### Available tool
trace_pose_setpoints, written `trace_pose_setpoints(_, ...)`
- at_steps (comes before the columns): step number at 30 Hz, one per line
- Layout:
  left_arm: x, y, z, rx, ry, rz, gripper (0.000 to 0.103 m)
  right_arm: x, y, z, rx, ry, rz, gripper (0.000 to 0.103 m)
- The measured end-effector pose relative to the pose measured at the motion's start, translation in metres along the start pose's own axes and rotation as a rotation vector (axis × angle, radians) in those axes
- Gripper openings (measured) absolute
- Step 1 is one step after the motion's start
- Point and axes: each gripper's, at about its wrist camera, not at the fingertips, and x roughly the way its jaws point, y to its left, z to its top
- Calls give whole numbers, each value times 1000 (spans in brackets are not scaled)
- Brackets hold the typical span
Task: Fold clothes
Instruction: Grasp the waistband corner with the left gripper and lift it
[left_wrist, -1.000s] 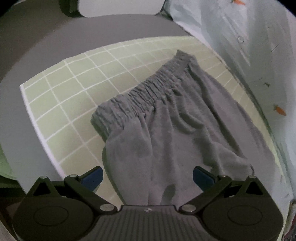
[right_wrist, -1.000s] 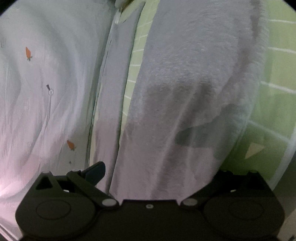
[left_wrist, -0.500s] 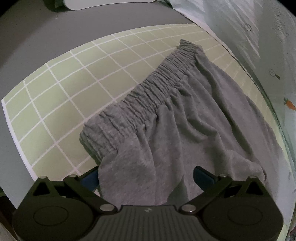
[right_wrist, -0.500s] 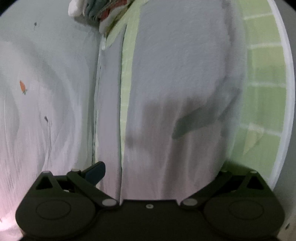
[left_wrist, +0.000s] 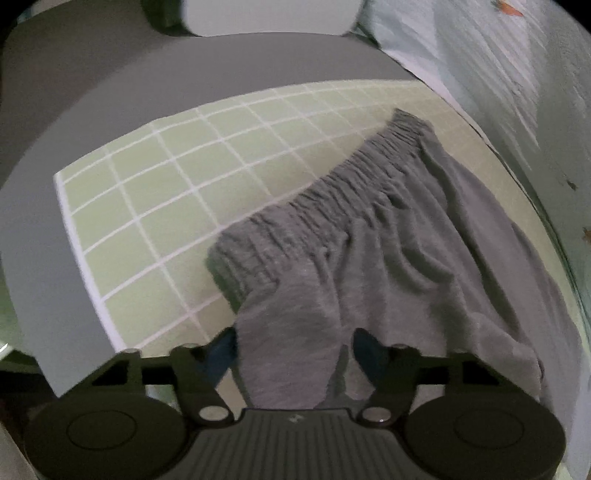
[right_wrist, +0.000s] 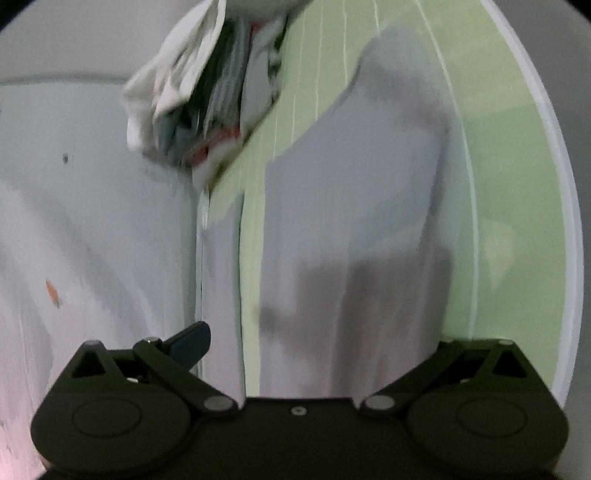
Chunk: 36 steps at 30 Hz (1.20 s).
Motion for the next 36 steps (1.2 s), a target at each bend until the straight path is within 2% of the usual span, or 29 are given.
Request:
trace_pose_setpoints(1,0,0,0,-4,-7,10,46,2,0,10,8,-15,-7,101)
trace_pose_setpoints(2,-1,0,0,-10,-9,10,27,3,0,20,12,-28,-19,98)
trace_pose_setpoints(3,0,2,1,-26,-2,0,8,5,3,28,10,-38,-44,88)
trace_pose_setpoints(4,1,3,1,-47,8,-13,6,7,7,35,3,-42,-77,74)
trace_pose_setpoints(5,0,4,2,-62,6,-16,5,10,10,42,-6,-42,-113,65)
trace_pose_setpoints(7,-3,4,3,-88,-6,-13,2,14,16,53,-29,-35,-178,33)
trace_pose_setpoints(8,-5,4,4,-101,-12,-12,2,13,19,55,-45,-41,-197,24)
trace_pose_setpoints(9,-6,4,5,-113,-18,-11,2,13,22,57,-61,-48,-216,5)
trace_pose_setpoints(11,-15,2,7,-139,-45,-14,2,6,33,60,-117,-72,-217,2)
trace_pose_setpoints(17,-57,-4,20,-169,-162,-9,1,-26,79,65,-310,-116,-138,1)
trace_pose_setpoints(22,-90,-7,28,-166,-225,-19,1,-52,106,79,-317,-164,-28,1)
trace_pose_setpoints(25,-110,-9,32,-165,-263,-24,1,-60,116,87,-306,-179,1,1)
trace_pose_setpoints(30,-126,-2,36,-197,-282,-4,2,-67,123,85,-356,-173,-15,1)
trace_pose_setpoints(36,-123,-4,39,-225,-284,14,2,-52,135,76,-403,-172,-41,1)
